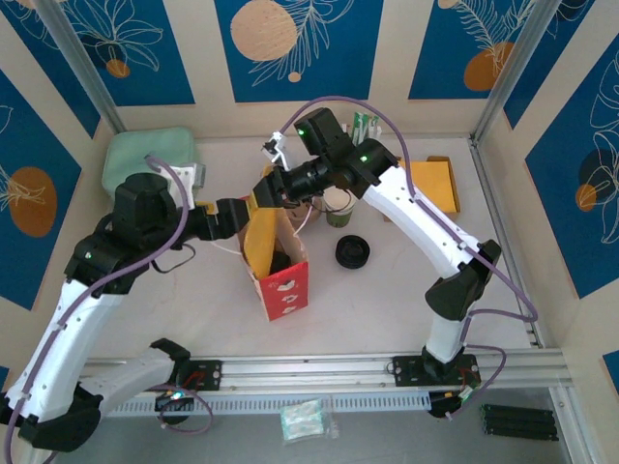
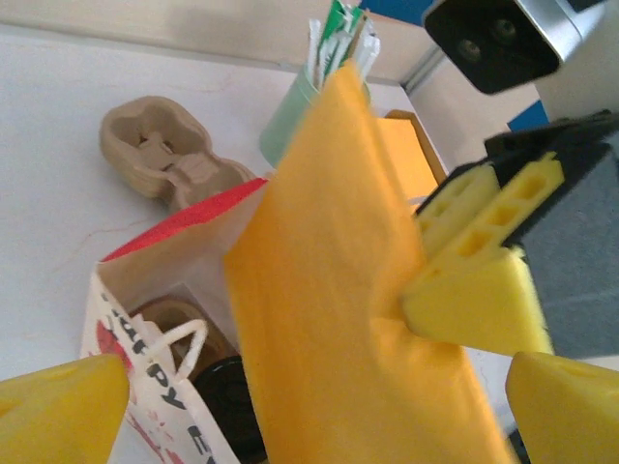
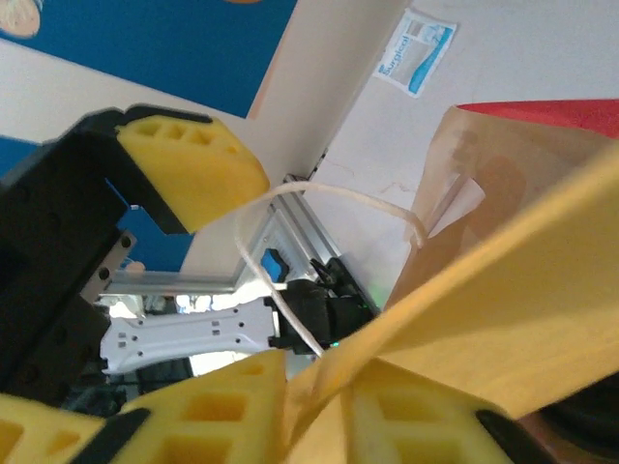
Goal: Pack the takeout coffee
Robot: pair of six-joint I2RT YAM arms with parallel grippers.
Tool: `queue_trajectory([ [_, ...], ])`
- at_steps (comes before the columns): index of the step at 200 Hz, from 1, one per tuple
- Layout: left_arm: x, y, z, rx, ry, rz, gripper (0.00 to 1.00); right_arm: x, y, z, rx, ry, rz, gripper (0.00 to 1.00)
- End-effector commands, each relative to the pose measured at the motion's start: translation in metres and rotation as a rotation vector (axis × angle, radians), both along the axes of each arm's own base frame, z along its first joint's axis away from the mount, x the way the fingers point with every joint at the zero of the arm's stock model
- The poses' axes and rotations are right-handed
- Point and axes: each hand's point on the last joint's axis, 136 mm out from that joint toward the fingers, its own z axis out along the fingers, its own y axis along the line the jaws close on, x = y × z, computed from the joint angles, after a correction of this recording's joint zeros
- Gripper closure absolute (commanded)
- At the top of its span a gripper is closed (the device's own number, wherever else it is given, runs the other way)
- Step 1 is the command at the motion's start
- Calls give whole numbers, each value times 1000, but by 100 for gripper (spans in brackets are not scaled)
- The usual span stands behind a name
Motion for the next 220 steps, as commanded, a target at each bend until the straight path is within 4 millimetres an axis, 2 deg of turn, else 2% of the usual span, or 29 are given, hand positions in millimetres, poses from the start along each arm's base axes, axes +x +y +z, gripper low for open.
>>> queue_trajectory([
  [1, -1, 21, 16, 9, -54, 99, 1, -17, -9, 28, 42, -57, 21, 66],
  [70, 2, 32, 31, 6, -105, 162, 1, -22, -22, 55, 67, -125, -8, 36],
  [94, 5, 34, 33, 19, -116, 173, 1, -21, -29, 63, 76, -150, -27, 29],
  [135, 14, 48, 41, 86, -173, 240, 1, -11, -56, 73, 60, -228, -114, 12],
  [169, 28, 68, 53, 186, -277, 333, 1, 6, -96, 72, 2, -327, -261, 9],
  [177, 31, 75, 57, 217, -301, 365, 1, 11, -110, 70, -21, -361, -310, 4],
  [182, 33, 80, 59, 237, -316, 387, 1, 15, -119, 67, -42, -379, -350, 0],
  [201, 41, 97, 65, 318, -369, 453, 1, 35, -163, 55, -94, -423, -519, 1],
  [220, 53, 111, 60, 377, -391, 504, 1, 51, -206, 38, -110, -405, -661, 1],
])
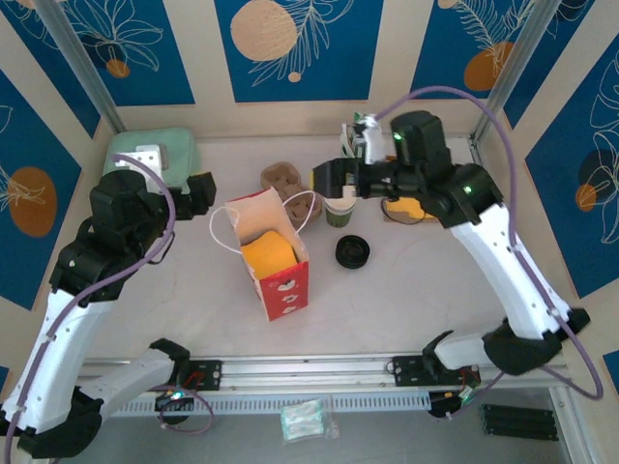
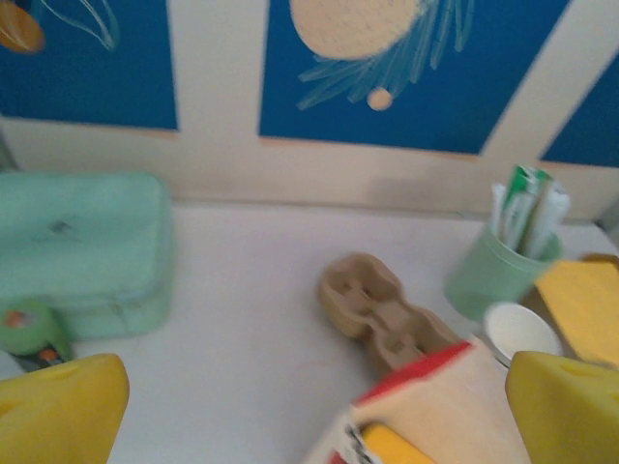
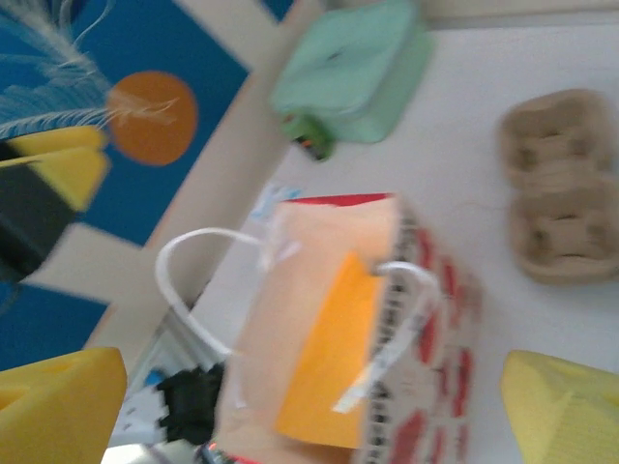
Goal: Pack the takeout coffee
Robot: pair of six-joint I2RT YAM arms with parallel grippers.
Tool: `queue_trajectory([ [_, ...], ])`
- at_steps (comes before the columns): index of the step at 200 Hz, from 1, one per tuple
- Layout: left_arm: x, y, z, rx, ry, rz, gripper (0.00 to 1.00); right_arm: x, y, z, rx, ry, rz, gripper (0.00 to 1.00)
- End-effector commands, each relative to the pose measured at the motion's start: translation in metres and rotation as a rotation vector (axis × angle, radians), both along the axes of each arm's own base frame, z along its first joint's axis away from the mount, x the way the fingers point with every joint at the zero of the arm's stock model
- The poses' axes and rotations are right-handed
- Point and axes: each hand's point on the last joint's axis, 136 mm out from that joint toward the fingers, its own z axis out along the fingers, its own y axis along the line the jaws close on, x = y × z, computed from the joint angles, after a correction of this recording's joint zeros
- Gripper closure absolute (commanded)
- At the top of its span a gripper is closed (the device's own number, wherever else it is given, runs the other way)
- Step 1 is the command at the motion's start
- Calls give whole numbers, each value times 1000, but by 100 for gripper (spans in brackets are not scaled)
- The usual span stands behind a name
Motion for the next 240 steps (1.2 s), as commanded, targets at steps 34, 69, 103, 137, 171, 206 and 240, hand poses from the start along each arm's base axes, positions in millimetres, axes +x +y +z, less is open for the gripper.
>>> queue_trajectory([
  [34, 38, 48, -16, 170, -69, 200, 1, 52, -122, -55, -8, -49, -447, 1],
  [69, 58, 68, -69, 178, -12, 260, 1, 71, -168, -103, -115, -106, -574, 1],
  [103, 70, 85, -124, 215, -1, 316, 1, 85, -207, -154, -201, -108, -691, 1],
  [137, 75, 93, -187, 257, 48, 332, 1, 97, -238, -202, -297, -125, -778, 1],
  [171, 71, 107, -245, 290, 75, 400, 1, 103, -254, -246, -372, -128, -810, 1],
  [206, 75, 110, -293, 314, 116, 402, 1, 111, -258, -282, -423, -166, -801, 1],
  [240, 89, 107, -299, 315, 58, 364, 1, 121, -239, -299, -425, -275, -715, 1],
])
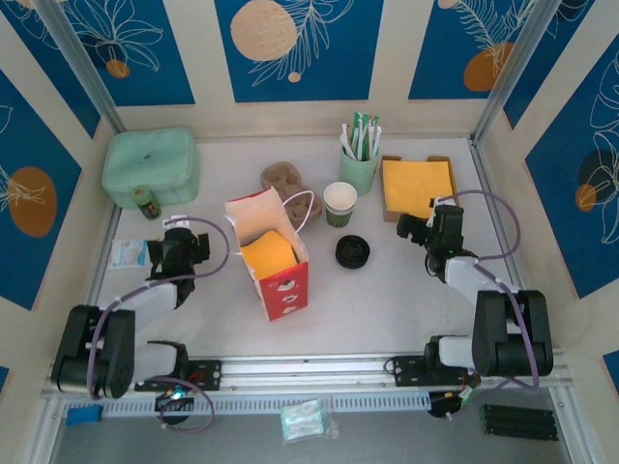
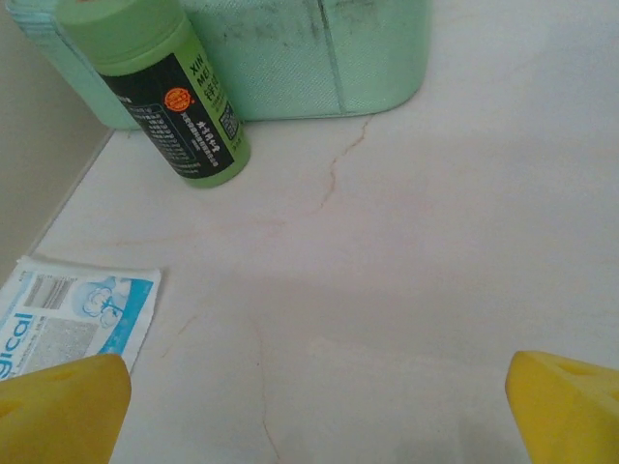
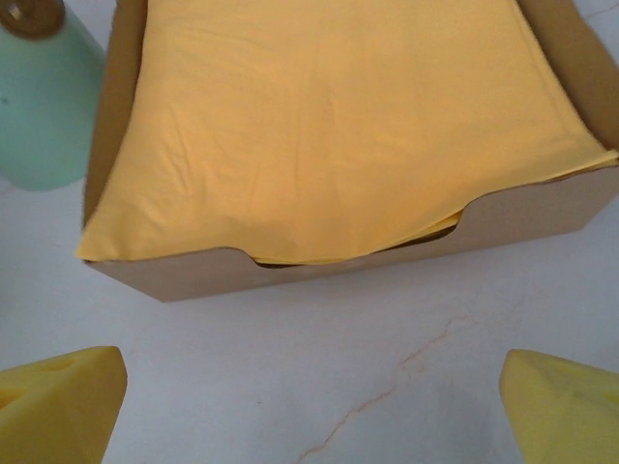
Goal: Pack the takeout coffee
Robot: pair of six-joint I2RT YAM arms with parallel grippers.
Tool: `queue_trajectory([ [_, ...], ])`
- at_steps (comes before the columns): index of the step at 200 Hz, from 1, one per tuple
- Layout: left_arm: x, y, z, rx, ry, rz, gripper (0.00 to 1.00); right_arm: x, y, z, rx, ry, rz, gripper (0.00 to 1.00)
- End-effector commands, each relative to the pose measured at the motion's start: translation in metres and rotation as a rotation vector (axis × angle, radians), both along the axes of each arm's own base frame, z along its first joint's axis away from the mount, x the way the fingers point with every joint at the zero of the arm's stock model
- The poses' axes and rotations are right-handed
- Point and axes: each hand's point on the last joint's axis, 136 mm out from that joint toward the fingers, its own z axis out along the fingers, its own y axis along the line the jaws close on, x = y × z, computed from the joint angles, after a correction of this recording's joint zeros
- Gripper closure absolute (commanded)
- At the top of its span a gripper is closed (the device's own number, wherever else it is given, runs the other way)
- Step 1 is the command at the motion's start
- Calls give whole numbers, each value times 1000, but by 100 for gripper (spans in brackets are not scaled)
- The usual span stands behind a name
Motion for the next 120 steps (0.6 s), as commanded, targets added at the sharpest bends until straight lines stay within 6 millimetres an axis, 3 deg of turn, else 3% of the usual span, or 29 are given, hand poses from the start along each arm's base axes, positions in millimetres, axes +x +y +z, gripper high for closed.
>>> queue_trajectory([
  [1, 24, 1, 33, 6, -181, -22, 1, 23, 12, 23, -67, -187, 82, 1],
  [29, 37, -8, 29, -33, -172, -104, 1, 30, 30, 30, -70, -274, 182, 1],
  [54, 43, -31, 29, -89, -181, -249, 1, 29, 45, 11, -79, -330, 257, 1],
  [86, 45, -51, 23, -138, -238, -361, 1, 30, 46, 7, -48, -271, 290, 1],
  [99, 43, -50, 11, -131, -275, -359, 1, 33, 40, 6, -26, -265, 266, 1],
  [107, 47, -47, 19, -122, -328, -343, 1, 33, 40, 5, -21, -256, 268, 1],
  [120, 51, -47, 8, -137, -223, -339, 1, 33, 40, 5, -20, -253, 265, 1],
])
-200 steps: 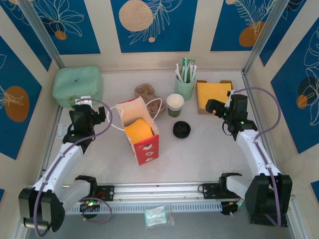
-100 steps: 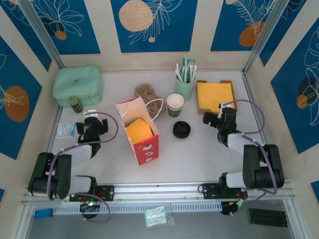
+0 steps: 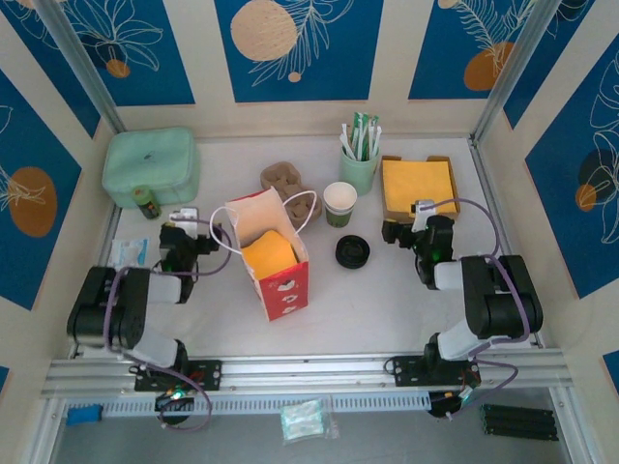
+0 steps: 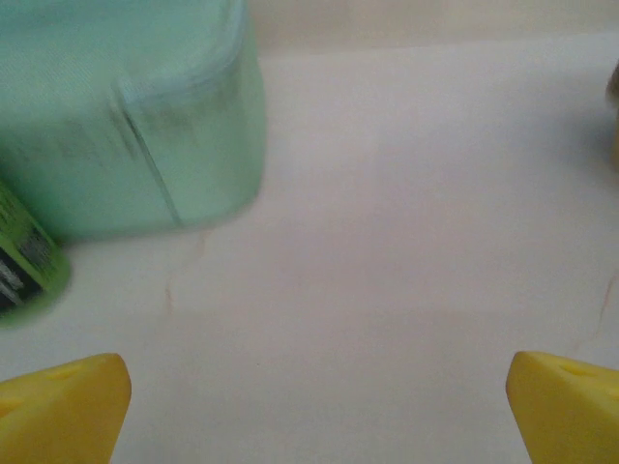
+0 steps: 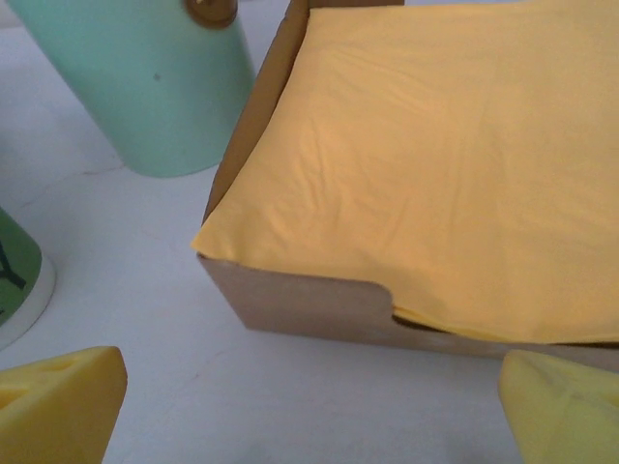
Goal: Pack the takeout coffee
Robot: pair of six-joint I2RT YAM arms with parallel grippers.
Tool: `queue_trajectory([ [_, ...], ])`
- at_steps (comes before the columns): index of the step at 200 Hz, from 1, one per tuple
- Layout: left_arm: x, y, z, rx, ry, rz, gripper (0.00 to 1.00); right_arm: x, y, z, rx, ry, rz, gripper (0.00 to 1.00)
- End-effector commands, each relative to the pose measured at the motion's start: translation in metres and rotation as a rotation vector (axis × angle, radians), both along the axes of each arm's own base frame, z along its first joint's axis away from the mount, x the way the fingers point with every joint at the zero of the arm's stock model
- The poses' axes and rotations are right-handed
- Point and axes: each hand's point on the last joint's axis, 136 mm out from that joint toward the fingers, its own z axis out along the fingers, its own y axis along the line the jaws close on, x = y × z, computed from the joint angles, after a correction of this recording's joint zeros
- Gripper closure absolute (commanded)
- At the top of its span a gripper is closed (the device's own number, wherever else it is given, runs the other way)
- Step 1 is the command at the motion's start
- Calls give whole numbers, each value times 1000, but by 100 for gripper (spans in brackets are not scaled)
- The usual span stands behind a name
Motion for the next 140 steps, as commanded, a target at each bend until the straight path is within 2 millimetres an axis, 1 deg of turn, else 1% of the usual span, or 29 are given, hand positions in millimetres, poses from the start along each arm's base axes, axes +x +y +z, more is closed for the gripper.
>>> queue_trajectory([
  [1, 10, -5, 16, -15, -52, -42, 1, 10, 3, 18, 16, -57, 25, 1],
  [12, 19, -5, 15, -5, -38, -37, 1, 10, 2, 19, 16, -60, 23, 1],
  [21, 17, -6, 13, 0, -21, -37, 1, 10, 3, 19, 15, -59, 23, 1],
  [140, 17, -7, 14, 8, -34, -34, 1, 11, 2, 18, 9, -58, 17, 1],
])
